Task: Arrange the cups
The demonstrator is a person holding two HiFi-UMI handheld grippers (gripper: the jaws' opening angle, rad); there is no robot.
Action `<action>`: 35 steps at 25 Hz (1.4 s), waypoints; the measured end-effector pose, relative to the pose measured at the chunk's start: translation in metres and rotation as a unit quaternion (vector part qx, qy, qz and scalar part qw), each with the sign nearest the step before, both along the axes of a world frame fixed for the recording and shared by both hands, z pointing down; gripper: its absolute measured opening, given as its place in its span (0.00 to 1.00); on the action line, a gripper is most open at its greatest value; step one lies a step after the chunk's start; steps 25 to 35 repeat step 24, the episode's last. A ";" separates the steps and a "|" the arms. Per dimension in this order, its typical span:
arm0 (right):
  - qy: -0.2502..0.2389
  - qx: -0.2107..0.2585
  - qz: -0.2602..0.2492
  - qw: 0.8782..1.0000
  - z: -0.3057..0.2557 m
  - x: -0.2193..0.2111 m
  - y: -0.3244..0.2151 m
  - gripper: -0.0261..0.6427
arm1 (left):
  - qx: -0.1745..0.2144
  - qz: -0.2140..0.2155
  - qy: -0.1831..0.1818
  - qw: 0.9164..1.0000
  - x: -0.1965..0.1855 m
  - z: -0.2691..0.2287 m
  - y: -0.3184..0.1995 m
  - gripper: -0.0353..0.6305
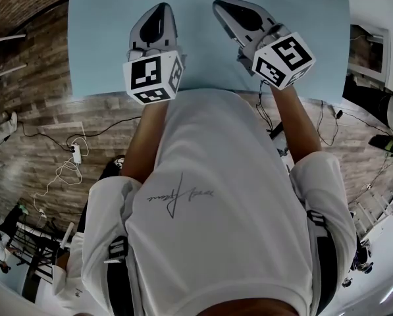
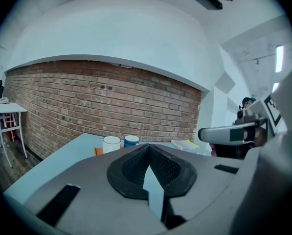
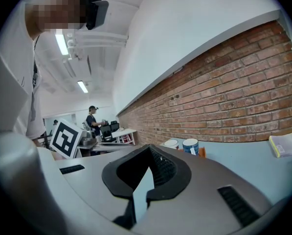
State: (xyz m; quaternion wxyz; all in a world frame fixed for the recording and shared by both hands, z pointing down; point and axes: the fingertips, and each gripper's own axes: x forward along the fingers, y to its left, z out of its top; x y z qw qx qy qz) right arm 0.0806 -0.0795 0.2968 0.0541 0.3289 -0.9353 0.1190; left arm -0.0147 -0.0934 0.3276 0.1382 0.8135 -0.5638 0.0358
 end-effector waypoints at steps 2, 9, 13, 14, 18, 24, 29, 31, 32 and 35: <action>0.003 0.002 -0.007 1.000 0.000 -0.001 0.003 0.07 | -0.001 0.002 0.000 1.000 0.000 -0.001 0.002 0.06; 0.007 0.010 -0.020 1.000 -0.006 0.001 0.011 0.07 | 0.002 0.011 -0.001 1.000 0.007 -0.007 0.010 0.06; 0.006 0.011 -0.020 1.000 -0.008 0.003 0.015 0.07 | 0.003 0.011 0.001 1.000 0.009 -0.007 0.013 0.06; 0.006 0.011 -0.020 1.000 -0.007 0.003 0.015 0.07 | 0.003 0.011 0.001 1.000 0.009 -0.007 0.014 0.06; 0.007 0.010 -0.022 1.000 -0.008 0.001 0.015 0.07 | 0.003 0.011 0.004 1.000 0.008 -0.009 0.013 0.06; 0.006 0.011 -0.022 1.000 -0.009 -0.001 0.017 0.07 | 0.007 0.013 0.007 1.000 0.007 -0.010 0.014 0.06; 0.006 0.011 -0.022 1.000 -0.009 -0.001 0.017 0.07 | 0.007 0.013 0.007 1.000 0.007 -0.010 0.014 0.06; 0.006 0.011 -0.022 1.000 -0.009 -0.001 0.017 0.07 | 0.007 0.013 0.007 1.000 0.007 -0.010 0.014 0.06; 0.006 0.011 -0.022 1.000 -0.009 -0.001 0.017 0.07 | 0.007 0.013 0.007 1.000 0.007 -0.010 0.014 0.06; 0.006 0.011 -0.022 1.000 -0.009 -0.001 0.017 0.07 | 0.007 0.013 0.007 1.000 0.007 -0.010 0.014 0.06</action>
